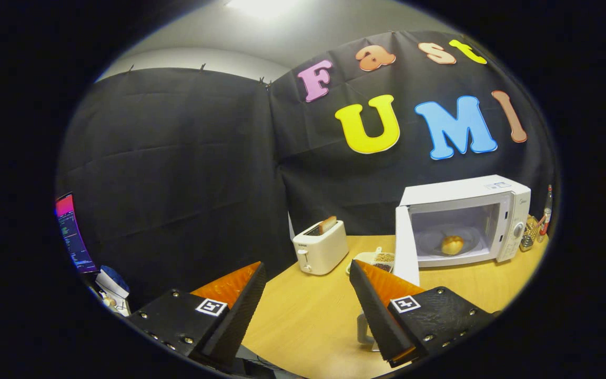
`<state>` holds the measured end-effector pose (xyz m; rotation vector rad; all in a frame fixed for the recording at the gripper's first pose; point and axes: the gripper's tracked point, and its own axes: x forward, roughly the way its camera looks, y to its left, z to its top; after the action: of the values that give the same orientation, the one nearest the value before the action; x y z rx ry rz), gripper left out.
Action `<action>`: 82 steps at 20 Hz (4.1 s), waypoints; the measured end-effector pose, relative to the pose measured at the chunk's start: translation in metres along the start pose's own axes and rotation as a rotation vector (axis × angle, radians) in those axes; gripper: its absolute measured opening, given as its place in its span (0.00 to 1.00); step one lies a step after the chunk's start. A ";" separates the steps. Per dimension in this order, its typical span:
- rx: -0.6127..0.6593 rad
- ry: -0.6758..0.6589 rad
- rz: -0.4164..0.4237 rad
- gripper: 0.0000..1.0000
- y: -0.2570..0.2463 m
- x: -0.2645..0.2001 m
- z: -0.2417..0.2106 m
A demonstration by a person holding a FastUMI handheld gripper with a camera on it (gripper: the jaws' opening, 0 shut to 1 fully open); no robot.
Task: Open the microwave, put the food inside, and close the microwave door.
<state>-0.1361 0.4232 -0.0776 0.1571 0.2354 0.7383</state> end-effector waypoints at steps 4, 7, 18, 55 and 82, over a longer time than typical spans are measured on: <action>0.018 0.061 0.022 0.97 0.006 0.007 -0.026; 0.034 0.102 0.014 0.96 0.001 0.014 -0.044; 0.044 0.185 -0.086 0.21 -0.041 0.021 -0.084; 0.044 0.190 -0.471 0.01 -0.314 -0.027 -0.041; 0.070 0.155 -0.657 0.01 -0.463 0.038 -0.013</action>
<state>0.1870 0.1120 -0.1998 0.0794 0.4345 0.0884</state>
